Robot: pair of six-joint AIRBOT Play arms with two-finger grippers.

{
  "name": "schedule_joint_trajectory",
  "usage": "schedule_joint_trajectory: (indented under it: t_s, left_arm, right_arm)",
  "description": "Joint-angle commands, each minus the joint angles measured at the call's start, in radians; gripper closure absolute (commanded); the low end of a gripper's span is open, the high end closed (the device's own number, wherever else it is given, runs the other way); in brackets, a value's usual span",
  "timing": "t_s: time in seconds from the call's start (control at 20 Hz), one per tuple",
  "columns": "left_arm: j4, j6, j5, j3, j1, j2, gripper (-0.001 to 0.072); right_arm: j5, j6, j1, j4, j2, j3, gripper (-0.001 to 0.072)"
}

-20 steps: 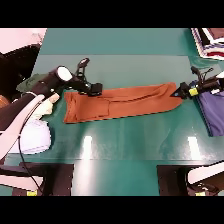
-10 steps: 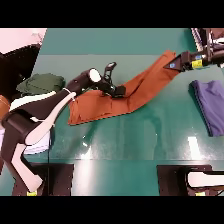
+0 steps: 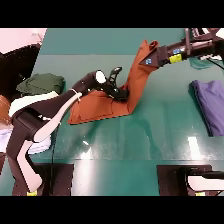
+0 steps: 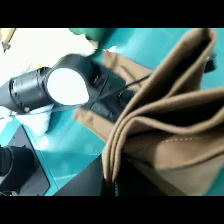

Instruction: Fold the shirts.

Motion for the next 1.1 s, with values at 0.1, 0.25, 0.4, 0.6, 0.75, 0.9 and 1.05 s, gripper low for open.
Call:
schedule_joint_trajectory:
  t_s: [0.1, 0.25, 0.4, 0.6, 0.75, 0.9, 1.05]
  left_arm:
    - [0.242, -0.002, -0.155, 0.003, 0.220, 0.208, 0.0681]
    - [0.263, 0.014, -0.196, 0.003, 0.406, 0.379, 0.0680]
    - [0.264, 0.035, -0.195, 0.003, 0.551, 0.515, 0.0680]
    - [0.264, 0.035, -0.222, 0.003, 0.654, 0.594, 0.0680]
    - [0.263, 0.043, -0.277, 0.003, 0.663, 0.599, 0.0680]
    - [0.257, 0.061, -0.306, 0.003, 0.663, 0.599, 0.0680]
    - [0.255, 0.061, -0.331, 0.003, 0.663, 0.599, 0.0680]
  right_arm:
    - [-0.124, -0.001, 0.177, 0.002, -0.012, 0.003, 0.0697]
    - [-0.267, -0.003, 0.339, 0.002, -0.080, 0.004, 0.0697]
    - [-0.309, -0.077, 0.495, -0.002, -0.219, 0.093, 0.0458]
    - [-0.177, -0.077, 0.568, -0.084, -0.369, 0.274, 0.0193]
    - [-0.060, -0.040, 0.512, -0.210, -0.343, 0.267, 0.0337]
    - [-0.042, -0.029, 0.395, -0.270, -0.240, 0.074, 0.0337]
    - [-0.128, 0.011, 0.228, -0.270, -0.119, -0.194, 0.0337]
